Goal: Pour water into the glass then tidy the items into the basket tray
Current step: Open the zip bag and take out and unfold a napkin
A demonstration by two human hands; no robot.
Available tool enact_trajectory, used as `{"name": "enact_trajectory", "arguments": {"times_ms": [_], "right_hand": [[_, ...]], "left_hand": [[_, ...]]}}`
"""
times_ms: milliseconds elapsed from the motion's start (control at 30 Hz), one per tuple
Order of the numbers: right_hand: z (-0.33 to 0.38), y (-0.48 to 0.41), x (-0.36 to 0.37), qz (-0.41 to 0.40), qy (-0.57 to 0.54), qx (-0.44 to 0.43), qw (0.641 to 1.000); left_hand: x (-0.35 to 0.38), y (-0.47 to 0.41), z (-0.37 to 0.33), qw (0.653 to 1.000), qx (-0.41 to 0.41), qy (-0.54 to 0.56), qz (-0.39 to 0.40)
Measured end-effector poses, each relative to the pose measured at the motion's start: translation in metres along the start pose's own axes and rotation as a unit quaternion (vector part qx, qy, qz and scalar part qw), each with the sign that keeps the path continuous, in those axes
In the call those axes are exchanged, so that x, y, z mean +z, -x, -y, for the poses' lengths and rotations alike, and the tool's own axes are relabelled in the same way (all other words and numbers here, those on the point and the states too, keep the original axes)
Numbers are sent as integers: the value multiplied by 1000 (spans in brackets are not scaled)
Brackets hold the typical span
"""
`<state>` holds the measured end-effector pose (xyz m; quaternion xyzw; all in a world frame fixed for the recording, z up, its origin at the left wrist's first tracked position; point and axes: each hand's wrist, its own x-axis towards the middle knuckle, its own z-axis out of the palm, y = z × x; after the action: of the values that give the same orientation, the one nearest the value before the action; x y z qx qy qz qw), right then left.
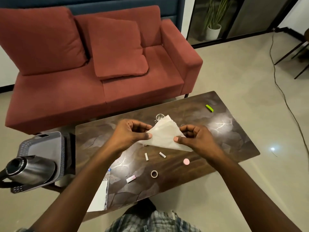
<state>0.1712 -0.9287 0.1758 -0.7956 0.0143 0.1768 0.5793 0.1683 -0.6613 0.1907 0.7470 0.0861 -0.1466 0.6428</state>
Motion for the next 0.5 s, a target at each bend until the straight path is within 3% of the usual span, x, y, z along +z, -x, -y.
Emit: {"name": "enact_trajectory", "arguments": {"times_ms": [500], "right_hand": [[-35, -152, -17, 11, 201, -49, 978]], "left_hand": [[-1, -153, 28, 983, 22, -183, -2]]}}
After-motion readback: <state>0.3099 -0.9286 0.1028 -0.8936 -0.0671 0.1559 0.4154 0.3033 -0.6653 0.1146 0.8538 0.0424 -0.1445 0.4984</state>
